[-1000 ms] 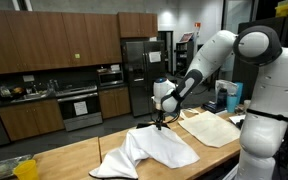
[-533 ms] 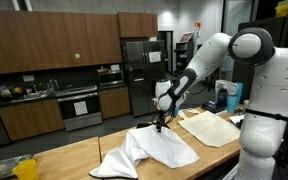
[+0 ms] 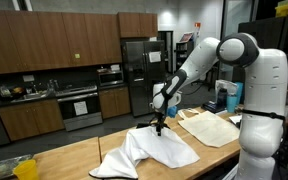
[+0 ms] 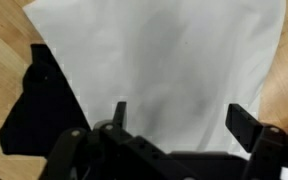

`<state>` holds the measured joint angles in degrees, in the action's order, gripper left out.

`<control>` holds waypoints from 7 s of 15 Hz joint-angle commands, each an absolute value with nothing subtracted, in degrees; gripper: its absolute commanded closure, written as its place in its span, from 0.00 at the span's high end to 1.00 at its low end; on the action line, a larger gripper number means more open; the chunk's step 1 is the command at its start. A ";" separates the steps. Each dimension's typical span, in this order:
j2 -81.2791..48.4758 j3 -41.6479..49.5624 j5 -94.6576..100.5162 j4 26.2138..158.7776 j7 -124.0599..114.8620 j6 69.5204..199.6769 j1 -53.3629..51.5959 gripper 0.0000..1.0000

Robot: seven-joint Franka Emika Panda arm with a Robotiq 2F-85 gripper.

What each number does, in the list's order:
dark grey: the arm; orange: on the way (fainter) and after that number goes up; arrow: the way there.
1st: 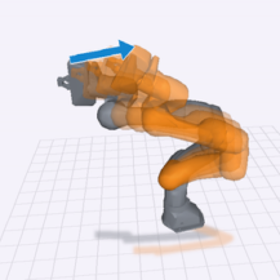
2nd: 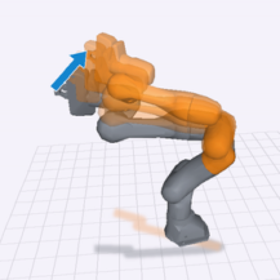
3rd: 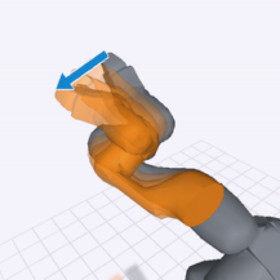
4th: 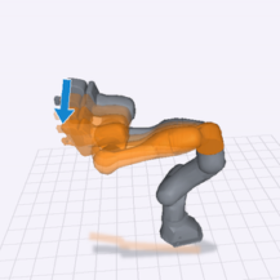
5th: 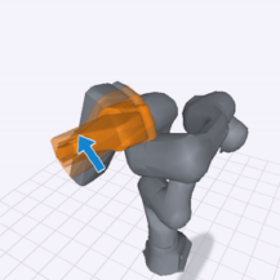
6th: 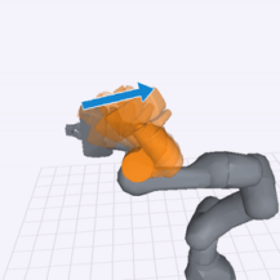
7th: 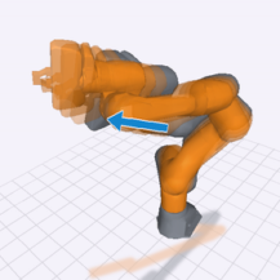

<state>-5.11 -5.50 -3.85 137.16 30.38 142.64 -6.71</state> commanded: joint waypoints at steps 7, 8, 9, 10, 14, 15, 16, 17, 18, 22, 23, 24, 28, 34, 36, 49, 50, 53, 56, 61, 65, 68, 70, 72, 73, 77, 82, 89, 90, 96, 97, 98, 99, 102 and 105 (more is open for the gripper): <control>-9.22 -5.25 9.96 130.44 26.87 136.41 -5.01 1.00; -9.78 -5.28 10.68 129.81 26.86 135.80 -5.00 1.00; -10.39 -5.48 10.28 129.33 27.67 135.90 -4.80 1.00; -11.03 -5.58 9.82 128.84 27.90 135.91 -4.67 1.00; -14.64 -6.15 7.64 126.11 28.44 135.20 -4.26 0.85; -15.32 -6.15 7.11 125.81 27.78 135.34 -4.11 0.74; -15.57 -6.21 6.48 125.49 27.60 134.70 -3.89 0.68; -15.86 -6.37 5.90 125.28 27.93 134.95 -3.65 0.61; -16.10 -6.45 5.89 124.95 27.50 134.29 -3.76 0.54; -17.32 -6.43 6.69 122.94 26.38 131.01 -4.17 0.21; -17.45 -6.41 6.93 122.53 25.95 130.05 -4.30 0.14; -17.51 -6.45 7.12 122.29 25.59 129.20 -4.41 0.06; -17.61 -6.37 7.49 121.04 23.77 126.66 -4.68 0.00; -16.50 -6.90 10.12 117.73 15.04 119.99 -8.02 0.00; -15.98 -7.40 12.81 115.07 8.40 115.41 -10.81 0.00; -27.82 -13.78 19.16 81.09 -3.91 84.79 -24.67 0.00; -30.22 -13.63 20.20 78.11 -3.31 84.01 -25.58 0.00; -37.71 -12.84 23.56 69.41 0.63 82.53 -28.11 0.00; -44.68 -11.85 25.92 61.06 6.17 83.34 -29.76 0.00; -48.68 -12.38 26.92 57.79 8.38 83.55 -29.61 0.02; -52.76 -12.13 27.16 51.88 9.74 81.09 -30.17 0.26; -51.62 -11.63 27.74 53.02 8.29 80.90 -30.34 0.53; -47.70 -10.28 28.97 57.68 1.60 83.70 -30.15 0.63; -44.41 -9.69 30.52 60.87 -3.17 85.61 -30.16 0.76; -41.97 -9.48 31.46 63.56 -5.76 87.08 -30.19 0.84; -33.35 -9.55 32.49 73.24 -18.65 92.42 -29.30 1.00; -23.95 -9.98 30.45 86.49 -37.21 98.79 -28.08 1.00; -21.04 -10.35 25.03 95.27 -50.43 103.22 -27.10 1.00; -20.01 -10.57 23.39 97.97 -51.15 104.19 -26.44 1.00; -19.39 -11.57 23.80 101.25 -45.95 105.06 -25.75 1.00; -19.16 -11.88 24.35 101.95 -42.62 103.76 -25.75 1.00; -18.64 -11.96 25.47 103.02 -41.07 102.84 -26.09 1.00; -17.58 -12.34 25.32 104.79 -38.12 102.53 -25.79 1.00; -13.40 -13.30 25.63 111.82 -32.70 101.94 -25.39 1.00; -6.10 -13.46 27.13 121.60 -35.94 107.97 -24.81 1.00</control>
<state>-15.70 -12.65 26.20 110.60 -35.33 103.03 -26.08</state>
